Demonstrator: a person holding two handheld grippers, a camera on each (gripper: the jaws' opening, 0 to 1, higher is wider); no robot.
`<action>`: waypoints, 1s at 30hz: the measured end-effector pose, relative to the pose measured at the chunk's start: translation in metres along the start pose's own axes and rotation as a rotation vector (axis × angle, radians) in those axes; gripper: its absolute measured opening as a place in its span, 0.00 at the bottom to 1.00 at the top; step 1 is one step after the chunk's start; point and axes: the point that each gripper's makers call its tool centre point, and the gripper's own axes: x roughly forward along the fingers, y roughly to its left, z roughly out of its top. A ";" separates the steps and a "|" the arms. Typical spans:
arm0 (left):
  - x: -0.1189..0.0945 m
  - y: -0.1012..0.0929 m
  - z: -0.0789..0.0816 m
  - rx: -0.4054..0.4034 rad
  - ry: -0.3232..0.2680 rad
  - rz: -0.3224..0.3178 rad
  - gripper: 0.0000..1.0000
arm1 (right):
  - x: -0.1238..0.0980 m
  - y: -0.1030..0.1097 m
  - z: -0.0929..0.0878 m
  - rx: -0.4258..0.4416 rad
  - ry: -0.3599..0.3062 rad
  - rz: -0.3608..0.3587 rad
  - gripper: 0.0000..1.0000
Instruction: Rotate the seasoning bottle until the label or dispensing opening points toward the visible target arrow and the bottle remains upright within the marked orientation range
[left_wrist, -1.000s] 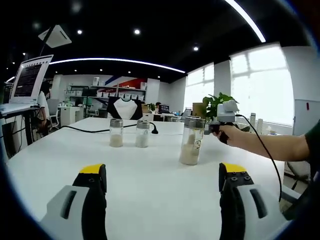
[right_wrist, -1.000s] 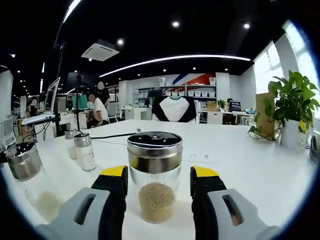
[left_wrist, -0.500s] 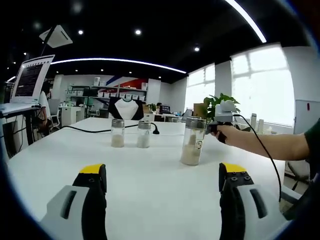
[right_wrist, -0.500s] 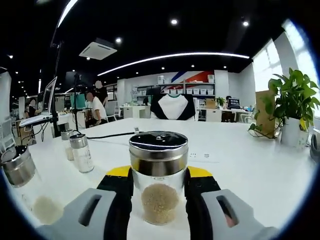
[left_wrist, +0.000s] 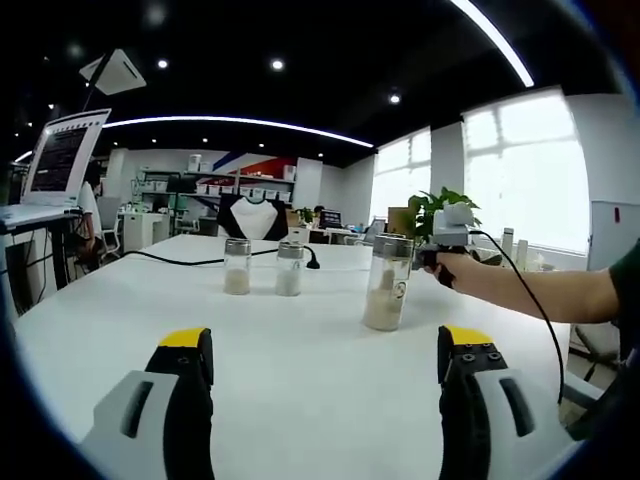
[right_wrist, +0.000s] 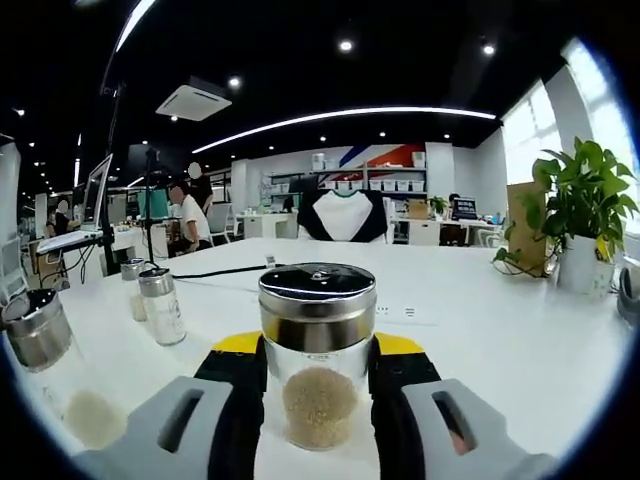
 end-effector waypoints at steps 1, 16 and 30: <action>0.000 0.000 0.000 0.000 -0.001 0.001 0.98 | 0.000 0.000 0.000 0.000 0.000 0.000 0.38; 0.001 0.001 0.000 0.001 0.001 -0.005 0.98 | -0.016 0.003 -0.002 -0.003 -0.010 0.021 0.38; -0.001 0.001 0.000 0.001 0.002 0.000 0.98 | -0.052 0.005 -0.006 -0.018 -0.015 0.035 0.38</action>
